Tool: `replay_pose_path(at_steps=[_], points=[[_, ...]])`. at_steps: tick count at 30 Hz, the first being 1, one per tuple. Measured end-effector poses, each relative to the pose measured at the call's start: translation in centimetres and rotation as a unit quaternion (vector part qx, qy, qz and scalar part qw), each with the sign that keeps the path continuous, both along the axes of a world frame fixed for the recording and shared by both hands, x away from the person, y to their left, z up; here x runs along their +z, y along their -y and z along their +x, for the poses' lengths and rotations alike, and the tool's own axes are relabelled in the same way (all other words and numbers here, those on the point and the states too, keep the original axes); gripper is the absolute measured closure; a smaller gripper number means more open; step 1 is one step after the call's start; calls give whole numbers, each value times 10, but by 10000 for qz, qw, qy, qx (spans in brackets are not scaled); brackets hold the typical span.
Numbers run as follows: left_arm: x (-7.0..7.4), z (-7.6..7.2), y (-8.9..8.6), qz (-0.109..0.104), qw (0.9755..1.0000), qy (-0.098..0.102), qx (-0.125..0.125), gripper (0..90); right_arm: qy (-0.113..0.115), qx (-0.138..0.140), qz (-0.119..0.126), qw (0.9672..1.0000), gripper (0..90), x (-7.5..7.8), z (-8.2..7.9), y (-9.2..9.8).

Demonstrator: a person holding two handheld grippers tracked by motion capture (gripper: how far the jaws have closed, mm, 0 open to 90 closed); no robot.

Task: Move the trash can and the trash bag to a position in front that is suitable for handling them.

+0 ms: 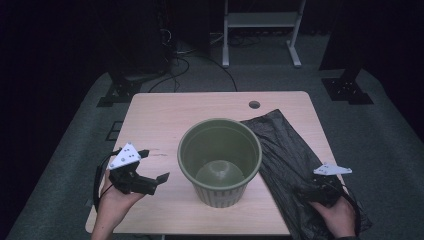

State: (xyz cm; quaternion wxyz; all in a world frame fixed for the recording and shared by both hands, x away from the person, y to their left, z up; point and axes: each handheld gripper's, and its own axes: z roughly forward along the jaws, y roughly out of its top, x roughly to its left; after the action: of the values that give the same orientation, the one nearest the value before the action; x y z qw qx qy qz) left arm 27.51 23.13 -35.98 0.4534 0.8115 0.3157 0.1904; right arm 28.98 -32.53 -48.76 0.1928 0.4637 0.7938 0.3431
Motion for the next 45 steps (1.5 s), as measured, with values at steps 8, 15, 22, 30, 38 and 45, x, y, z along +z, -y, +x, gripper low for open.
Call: replay_pose_path(at_steps=[8, 15, 22, 30, 38, 45], points=[[-24, -2, 12, 107, 9999, -86, -101, 0, -1, 0, 0, 10000, 69, 0, 0, 0], [-49, 1, 19, 214, 9994, -199, -173, 0, 0, -1, 3, 10000, 69, 0, 0, 0], [-80, 9, 27, 335, 9984, -411, -204, 0, -2, -7, 1, 10000, 69, 0, 0, 0], [-100, 9, 31, 452, 9972, -568, -189, 0, 1, 1, 0, 10000, 69, 0, -1, 0], [-115, 11, 26, 528, 9959, -714, -147, 0, 0, 5, -1, 10000, 69, 0, -1, 0], [-124, 14, 25, 801, 9931, -857, 0, 0, 1, 4, 0, 10000, 69, 0, -1, 0]])
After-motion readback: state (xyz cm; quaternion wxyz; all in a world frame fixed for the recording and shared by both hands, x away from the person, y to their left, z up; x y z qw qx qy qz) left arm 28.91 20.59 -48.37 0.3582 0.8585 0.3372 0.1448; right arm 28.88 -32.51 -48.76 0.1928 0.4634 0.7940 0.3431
